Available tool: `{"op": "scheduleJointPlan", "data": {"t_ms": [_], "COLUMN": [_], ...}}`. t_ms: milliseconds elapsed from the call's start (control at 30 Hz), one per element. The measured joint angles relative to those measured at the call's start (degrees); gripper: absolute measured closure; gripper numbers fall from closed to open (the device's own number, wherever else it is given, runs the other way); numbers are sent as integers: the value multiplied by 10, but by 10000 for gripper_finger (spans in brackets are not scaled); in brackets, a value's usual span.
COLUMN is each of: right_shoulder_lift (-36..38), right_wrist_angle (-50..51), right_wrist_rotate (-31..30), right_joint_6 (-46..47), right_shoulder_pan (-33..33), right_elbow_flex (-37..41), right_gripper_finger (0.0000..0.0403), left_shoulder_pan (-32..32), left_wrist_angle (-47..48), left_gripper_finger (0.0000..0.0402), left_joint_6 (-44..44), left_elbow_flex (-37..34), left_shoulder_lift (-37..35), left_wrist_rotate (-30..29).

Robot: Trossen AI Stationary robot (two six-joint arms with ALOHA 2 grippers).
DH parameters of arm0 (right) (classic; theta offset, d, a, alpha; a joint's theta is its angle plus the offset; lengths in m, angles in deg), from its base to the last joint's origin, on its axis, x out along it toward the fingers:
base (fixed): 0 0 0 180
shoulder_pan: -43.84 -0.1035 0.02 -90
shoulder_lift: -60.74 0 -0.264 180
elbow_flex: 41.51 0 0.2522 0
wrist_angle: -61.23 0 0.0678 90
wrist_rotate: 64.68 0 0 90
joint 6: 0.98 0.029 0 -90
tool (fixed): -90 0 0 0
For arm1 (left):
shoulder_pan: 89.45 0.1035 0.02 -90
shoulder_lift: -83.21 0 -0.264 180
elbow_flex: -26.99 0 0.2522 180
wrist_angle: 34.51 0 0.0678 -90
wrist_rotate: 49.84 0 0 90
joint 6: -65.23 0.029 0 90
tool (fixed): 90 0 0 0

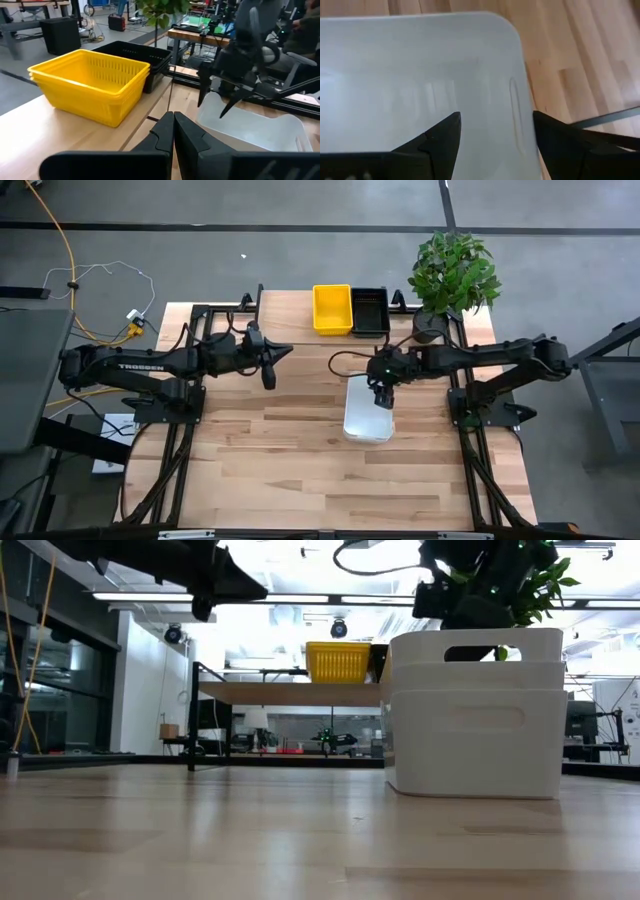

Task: Stack baskets on shelf by color
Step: Put the stacked white bins on the shelf

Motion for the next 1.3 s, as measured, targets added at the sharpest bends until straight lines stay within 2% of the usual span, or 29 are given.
{"op": "scheduleJointPlan", "data": {"t_ms": [333,467,733,900,1033,1100,1300], "right_shoulder_lift": [-15,-44,-82,-80,-81,-78,-66], "right_wrist_angle": [18,60,57,62,67,78,107], "right_wrist_rotate": [-16,-16,-17,-33,-29,-2,77], "right_joint_6": [-23,-19,-24,-38,-39,-37,-39], "right_shoulder_pan": [5,6,6,6,6,7,-5], "right_elbow_flex": [0,0,0,0,0,-3,-44], "right_gripper_finger": [169,169,181,240,334,382,396], "left_shoulder_pan": [-13,-13,-17,-17,-17,-17,-18], "left_wrist_angle": [-7,-9,-13,-13,-13,-13,-13], "left_gripper_finger": [401,401,401,401,401,401,401], "left_joint_6": [12,12,12,12,12,12,11], "left_elbow_flex": [0,0,0,0,0,0,0], "left_shoulder_lift": [0,0,0,0,0,0,0], "left_wrist_rotate": [-3,-3,-3,-4,-5,-6,-5]}}
